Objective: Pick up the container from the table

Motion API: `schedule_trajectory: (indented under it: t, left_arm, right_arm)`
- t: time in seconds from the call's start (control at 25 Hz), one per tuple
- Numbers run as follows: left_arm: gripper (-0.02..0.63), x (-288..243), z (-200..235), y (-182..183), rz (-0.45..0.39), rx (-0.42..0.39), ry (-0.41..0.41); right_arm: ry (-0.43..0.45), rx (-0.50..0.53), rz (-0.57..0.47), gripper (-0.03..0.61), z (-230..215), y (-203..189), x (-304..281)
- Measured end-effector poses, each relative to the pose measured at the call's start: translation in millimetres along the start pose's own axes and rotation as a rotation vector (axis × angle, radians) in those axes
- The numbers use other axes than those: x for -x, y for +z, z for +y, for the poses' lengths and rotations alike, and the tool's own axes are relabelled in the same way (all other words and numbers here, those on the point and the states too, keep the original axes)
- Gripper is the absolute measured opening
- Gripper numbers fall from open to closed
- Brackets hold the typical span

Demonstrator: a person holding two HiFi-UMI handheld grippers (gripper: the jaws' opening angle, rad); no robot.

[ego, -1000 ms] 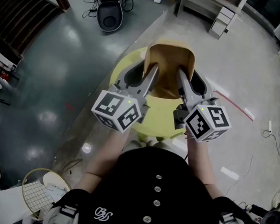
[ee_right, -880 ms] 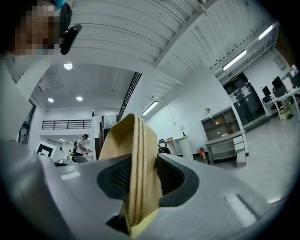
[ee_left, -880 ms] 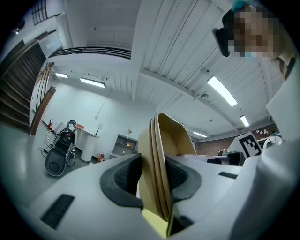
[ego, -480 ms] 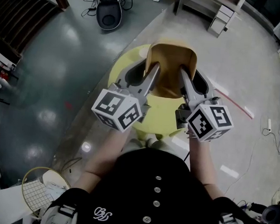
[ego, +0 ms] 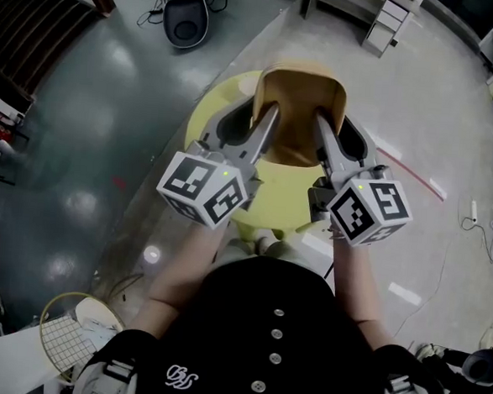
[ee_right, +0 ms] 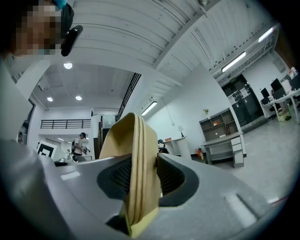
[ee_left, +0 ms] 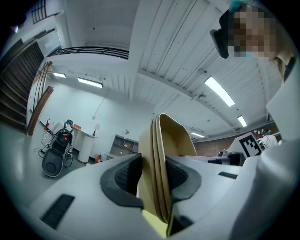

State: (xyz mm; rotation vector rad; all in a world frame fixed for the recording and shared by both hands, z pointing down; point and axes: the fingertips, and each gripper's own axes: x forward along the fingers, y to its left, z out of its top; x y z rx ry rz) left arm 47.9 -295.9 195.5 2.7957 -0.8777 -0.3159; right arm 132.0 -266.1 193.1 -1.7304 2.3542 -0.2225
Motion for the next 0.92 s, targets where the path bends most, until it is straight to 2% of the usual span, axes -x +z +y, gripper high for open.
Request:
schedule_trajectory:
  t: [0.92]
  left_arm:
    - [0.094,-10.4,1.5,-12.2,0.002,0.027,0.010]
  right_arm:
    - [-0.014,-0.032,0.024,0.104,-14.2,-12.6,0.1]
